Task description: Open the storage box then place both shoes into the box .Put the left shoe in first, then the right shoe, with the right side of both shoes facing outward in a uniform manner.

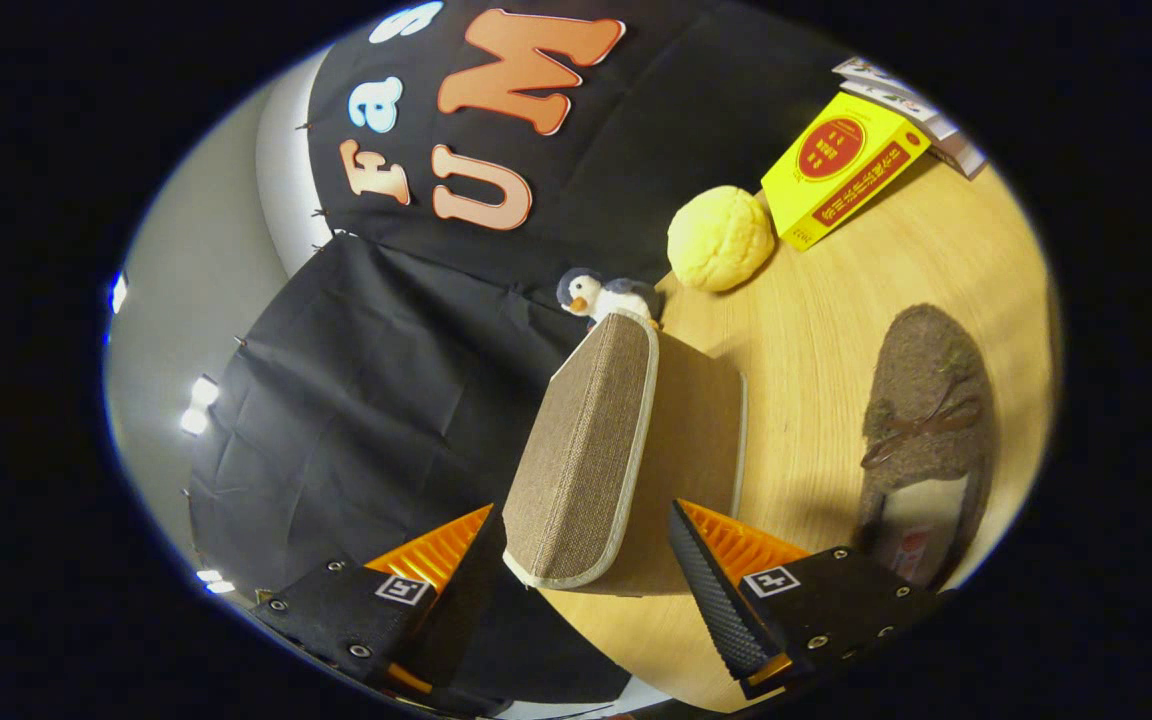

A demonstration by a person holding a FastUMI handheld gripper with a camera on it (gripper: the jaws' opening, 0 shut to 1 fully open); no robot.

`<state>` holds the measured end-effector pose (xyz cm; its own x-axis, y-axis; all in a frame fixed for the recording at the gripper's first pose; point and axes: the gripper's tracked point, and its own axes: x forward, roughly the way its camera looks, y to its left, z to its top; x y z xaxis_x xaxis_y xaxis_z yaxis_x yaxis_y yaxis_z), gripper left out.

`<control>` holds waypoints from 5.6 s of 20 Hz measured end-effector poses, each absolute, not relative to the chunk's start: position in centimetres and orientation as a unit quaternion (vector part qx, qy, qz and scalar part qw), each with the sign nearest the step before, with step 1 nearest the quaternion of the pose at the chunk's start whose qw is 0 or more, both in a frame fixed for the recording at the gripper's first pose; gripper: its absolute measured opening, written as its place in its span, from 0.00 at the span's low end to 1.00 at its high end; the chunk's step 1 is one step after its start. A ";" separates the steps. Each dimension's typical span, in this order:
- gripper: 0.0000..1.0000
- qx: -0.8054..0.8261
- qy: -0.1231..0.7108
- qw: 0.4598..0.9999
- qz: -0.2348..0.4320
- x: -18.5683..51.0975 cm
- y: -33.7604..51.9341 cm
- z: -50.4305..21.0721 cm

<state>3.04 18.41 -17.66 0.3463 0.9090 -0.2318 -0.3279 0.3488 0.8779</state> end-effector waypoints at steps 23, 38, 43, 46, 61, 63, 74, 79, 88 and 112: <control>0.97 0.427 0.453 0.633 0.461 3.3 24.3 -20.4; 0.61 0.427 0.427 0.631 0.487 3.3 23.3 -20.0; 0.18 0.435 0.458 0.624 0.460 3.8 23.5 -21.7; 0.07 0.456 0.478 0.596 0.457 3.2 23.8 -21.4; 0.00 0.406 0.430 0.685 0.425 4.0 24.1 -18.5; 0.00 0.414 0.458 0.669 0.415 3.2 24.4 -20.3; 0.86 0.481 0.447 0.650 0.383 2.2 26.5 -22.8; 0.87 0.520 0.426 0.623 0.400 1.9 27.8 -21.1; 0.64 0.541 0.402 0.609 0.418 1.5 27.0 -19.4; 0.00 0.420 0.339 0.715 0.444 3.6 33.4 -5.1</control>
